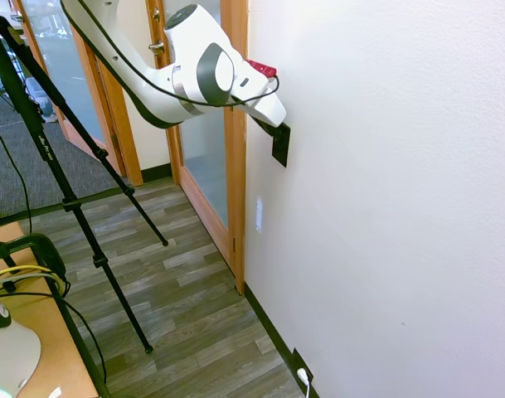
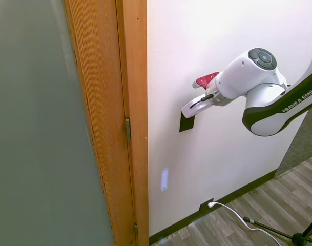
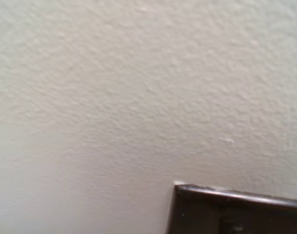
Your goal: Turn on the light
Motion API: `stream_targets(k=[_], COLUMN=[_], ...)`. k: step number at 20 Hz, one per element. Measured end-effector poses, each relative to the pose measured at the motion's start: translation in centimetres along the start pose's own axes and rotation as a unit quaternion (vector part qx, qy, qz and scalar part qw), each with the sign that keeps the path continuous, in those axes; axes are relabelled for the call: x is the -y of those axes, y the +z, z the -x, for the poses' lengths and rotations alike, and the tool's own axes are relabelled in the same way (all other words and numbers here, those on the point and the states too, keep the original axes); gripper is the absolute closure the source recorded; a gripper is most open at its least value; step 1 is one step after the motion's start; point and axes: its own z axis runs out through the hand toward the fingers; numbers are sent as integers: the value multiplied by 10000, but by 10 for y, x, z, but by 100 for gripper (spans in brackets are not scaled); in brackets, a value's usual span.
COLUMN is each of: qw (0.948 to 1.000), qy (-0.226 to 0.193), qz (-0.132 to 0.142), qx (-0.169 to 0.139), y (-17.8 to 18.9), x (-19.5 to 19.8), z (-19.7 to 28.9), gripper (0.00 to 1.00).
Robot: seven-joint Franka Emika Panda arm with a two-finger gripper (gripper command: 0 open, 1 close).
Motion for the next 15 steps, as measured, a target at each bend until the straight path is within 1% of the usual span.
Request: stream_targets(k=[5,7,11,15], qw=[10000,10000,9995,9977], qy=[0,12,123,355], qz=[-16,-66,-275,-530], qx=[-12,2,7,-240], y=[-1,-2,-1,-4], x=[0,-2,-22,-54], z=[0,2,16,46], gripper=[0,0,0,0])
